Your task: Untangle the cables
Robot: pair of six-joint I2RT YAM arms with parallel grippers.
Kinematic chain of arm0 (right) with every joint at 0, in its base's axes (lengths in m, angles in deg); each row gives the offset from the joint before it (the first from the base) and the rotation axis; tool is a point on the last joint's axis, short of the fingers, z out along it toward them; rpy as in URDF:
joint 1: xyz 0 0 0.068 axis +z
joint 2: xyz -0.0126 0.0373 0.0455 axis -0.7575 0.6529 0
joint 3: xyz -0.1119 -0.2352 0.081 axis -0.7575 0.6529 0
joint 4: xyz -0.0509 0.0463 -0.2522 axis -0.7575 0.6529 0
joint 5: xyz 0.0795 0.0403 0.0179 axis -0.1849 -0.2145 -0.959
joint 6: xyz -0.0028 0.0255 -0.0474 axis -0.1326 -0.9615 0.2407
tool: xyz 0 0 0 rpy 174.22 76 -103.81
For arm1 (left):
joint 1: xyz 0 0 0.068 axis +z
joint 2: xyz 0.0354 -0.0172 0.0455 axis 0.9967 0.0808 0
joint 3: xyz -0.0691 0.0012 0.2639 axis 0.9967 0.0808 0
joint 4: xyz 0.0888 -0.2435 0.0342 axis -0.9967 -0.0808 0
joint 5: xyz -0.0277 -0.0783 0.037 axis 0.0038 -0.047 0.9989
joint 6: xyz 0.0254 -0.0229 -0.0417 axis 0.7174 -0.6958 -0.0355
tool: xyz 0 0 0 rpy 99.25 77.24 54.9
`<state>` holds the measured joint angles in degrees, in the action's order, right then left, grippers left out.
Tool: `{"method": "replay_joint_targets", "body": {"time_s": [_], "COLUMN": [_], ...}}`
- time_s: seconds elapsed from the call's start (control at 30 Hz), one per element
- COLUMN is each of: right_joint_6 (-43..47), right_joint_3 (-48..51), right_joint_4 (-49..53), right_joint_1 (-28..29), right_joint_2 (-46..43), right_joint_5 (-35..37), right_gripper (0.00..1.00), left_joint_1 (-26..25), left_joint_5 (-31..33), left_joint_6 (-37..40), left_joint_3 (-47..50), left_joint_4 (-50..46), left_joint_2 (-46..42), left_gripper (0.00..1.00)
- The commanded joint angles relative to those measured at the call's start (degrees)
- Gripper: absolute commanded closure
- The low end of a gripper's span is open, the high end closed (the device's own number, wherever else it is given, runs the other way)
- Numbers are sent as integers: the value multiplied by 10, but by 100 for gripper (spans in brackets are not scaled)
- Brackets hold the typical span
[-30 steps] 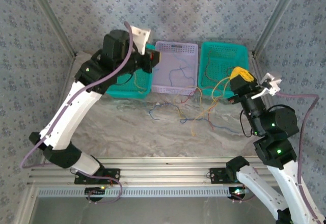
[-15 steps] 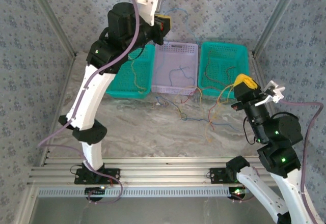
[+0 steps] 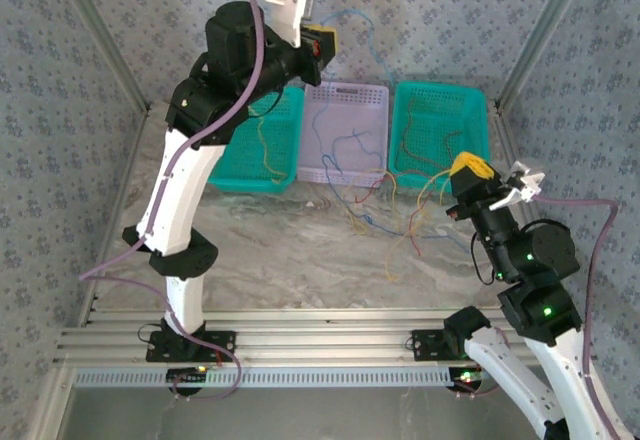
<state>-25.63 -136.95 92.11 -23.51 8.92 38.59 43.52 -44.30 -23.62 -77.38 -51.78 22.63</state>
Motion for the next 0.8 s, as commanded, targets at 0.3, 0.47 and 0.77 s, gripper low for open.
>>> {"method": "replay_joint_targets", "body": {"time_s": [0.3, 0.47, 0.77], "right_joint_6": [-18, -20, -28], "right_joint_3": [7, 7, 3], "right_joint_4": [-1, 5, 9], "right_joint_1": [-2, -2, -1], "right_joint_2": [4, 5, 9], "right_joint_5": [0, -3, -11], "right_gripper": [100, 100, 100], "left_joint_1": [-32, -32, -28], "left_joint_5": [16, 22, -2], "left_joint_6": [-25, -19, -27], "left_joint_3": [291, 377, 397], "left_joint_4": [-79, -130, -158], "left_joint_2": [-141, -184, -245], "left_gripper": [100, 100, 100]}}
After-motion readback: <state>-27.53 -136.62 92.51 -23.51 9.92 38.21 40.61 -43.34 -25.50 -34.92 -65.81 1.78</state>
